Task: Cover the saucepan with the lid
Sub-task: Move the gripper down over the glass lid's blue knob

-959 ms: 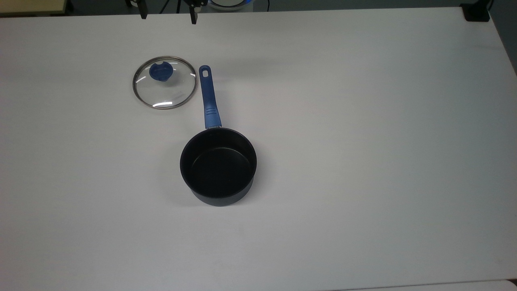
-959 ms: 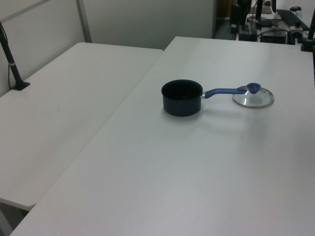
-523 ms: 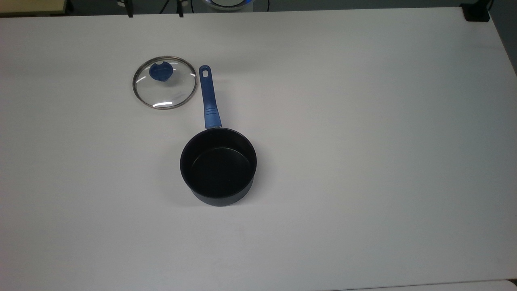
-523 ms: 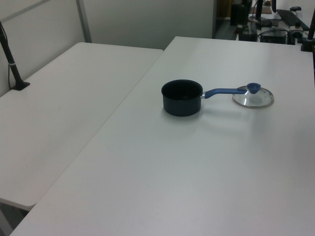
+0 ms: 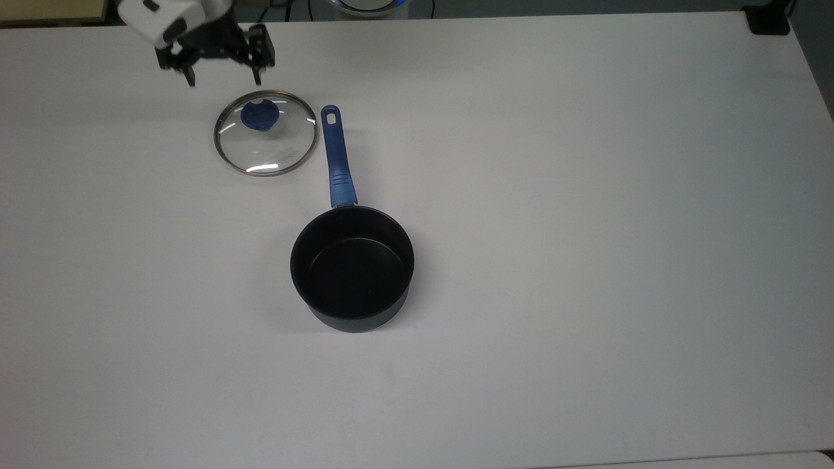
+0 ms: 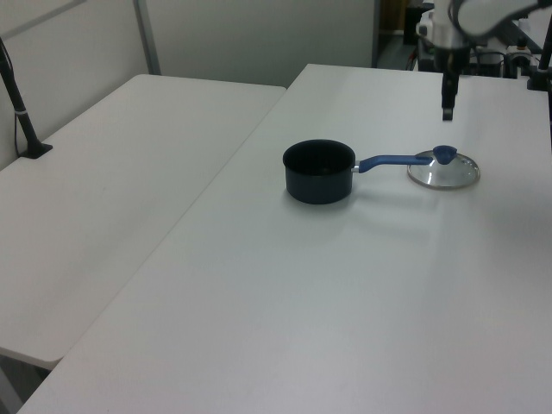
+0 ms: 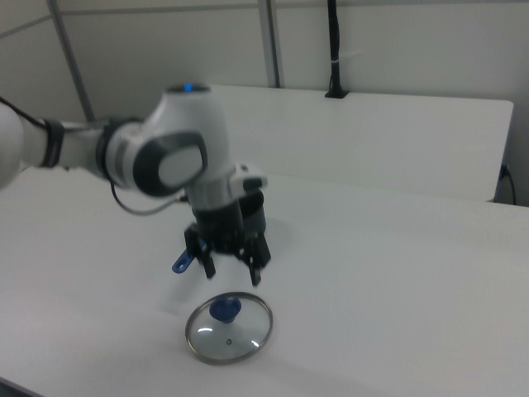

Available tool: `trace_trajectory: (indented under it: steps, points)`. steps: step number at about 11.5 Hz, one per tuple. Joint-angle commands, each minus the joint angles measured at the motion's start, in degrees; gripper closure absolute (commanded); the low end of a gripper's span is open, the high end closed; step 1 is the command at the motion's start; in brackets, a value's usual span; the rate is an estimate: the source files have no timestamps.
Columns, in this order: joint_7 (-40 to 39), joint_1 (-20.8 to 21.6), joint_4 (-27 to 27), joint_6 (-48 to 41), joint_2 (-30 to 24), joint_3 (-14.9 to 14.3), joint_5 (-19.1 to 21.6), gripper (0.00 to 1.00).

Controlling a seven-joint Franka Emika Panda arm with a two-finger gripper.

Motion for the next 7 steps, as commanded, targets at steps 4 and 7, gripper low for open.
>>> trace_trajectory:
  steps: [4, 7]
  points:
    - [-0.6, 0.3, -6.5, 7.4, 3.8, -0.4, 0.5, 0.00]
    - [-0.1, 0.7, -6.3, 10.3, 6.0, -0.3, 4.5, 0.00]
